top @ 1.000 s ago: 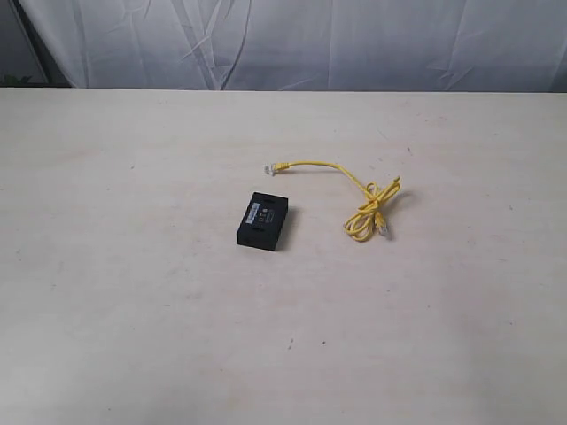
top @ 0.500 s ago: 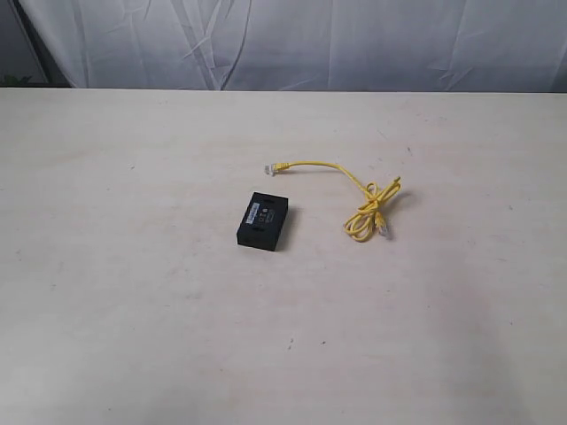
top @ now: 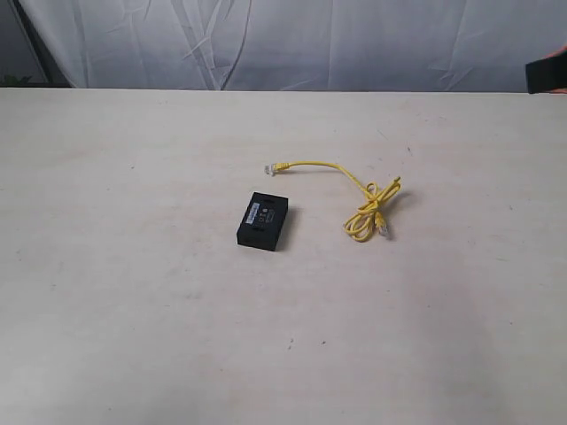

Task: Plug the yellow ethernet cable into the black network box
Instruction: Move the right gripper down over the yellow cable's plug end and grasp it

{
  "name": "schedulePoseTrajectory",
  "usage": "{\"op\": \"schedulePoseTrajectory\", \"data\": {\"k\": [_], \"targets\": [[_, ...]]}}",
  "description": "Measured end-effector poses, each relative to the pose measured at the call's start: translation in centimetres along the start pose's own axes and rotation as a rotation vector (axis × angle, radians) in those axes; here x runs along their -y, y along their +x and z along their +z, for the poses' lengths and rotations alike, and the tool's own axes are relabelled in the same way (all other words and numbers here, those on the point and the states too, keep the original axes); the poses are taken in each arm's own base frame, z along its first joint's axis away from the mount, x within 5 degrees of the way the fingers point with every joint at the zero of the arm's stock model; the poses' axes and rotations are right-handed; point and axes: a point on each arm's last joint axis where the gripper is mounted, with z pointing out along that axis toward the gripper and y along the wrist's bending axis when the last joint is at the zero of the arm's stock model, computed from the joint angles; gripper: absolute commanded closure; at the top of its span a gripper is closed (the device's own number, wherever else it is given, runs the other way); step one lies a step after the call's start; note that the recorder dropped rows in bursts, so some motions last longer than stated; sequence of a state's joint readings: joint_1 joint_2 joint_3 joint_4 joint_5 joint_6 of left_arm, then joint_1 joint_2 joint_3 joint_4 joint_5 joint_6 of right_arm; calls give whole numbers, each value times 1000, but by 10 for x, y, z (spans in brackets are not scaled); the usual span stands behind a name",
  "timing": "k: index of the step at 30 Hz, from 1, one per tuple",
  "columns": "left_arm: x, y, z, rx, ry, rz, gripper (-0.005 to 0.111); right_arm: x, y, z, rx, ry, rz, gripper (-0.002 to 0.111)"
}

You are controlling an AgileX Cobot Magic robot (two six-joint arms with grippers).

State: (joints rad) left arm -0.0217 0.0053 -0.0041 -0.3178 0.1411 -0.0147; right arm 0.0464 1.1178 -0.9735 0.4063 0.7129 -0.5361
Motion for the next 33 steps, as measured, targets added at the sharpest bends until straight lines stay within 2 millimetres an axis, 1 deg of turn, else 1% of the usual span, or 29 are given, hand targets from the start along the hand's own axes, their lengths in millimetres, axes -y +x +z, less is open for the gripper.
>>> {"op": "schedulePoseTrajectory", "data": {"k": [5,7,13,15,16,17,19,20,22,23,26,28,33], "targets": [[0,0,0,0,0,0,107,8,-16,42,-105,-74,-7,108],[0,0,0,0,0,0,107,7,-24,55,-133,-97,-33,108],[0,0,0,0,0,2,107,-2,-48,107,-212,-155,-142,108],[0,0,0,0,0,2,107,-5,-57,133,-252,-187,-180,108],[0,0,0,0,-1,9,107,-7,-63,150,-274,-208,-205,108],[0,0,0,0,-1,9,107,-9,-64,160,-292,-224,-221,108],[0,0,0,0,-1,10,107,-14,-65,186,-342,-262,-284,108],[0,0,0,0,-1,10,107,-17,-66,197,-355,-277,-309,108],[0,0,0,0,-1,10,107,-23,-73,210,-355,-294,-338,108],[0,0,0,0,-1,10,107,-28,-75,223,-363,-311,-354,108],[0,0,0,0,-1,10,107,-40,-83,242,-361,-343,-405,108],[0,0,0,0,-1,10,107,-50,-84,257,-369,-374,-451,108],[0,0,0,-2,-1,10,107,-78,-75,289,-389,-461,-618,108]]}}
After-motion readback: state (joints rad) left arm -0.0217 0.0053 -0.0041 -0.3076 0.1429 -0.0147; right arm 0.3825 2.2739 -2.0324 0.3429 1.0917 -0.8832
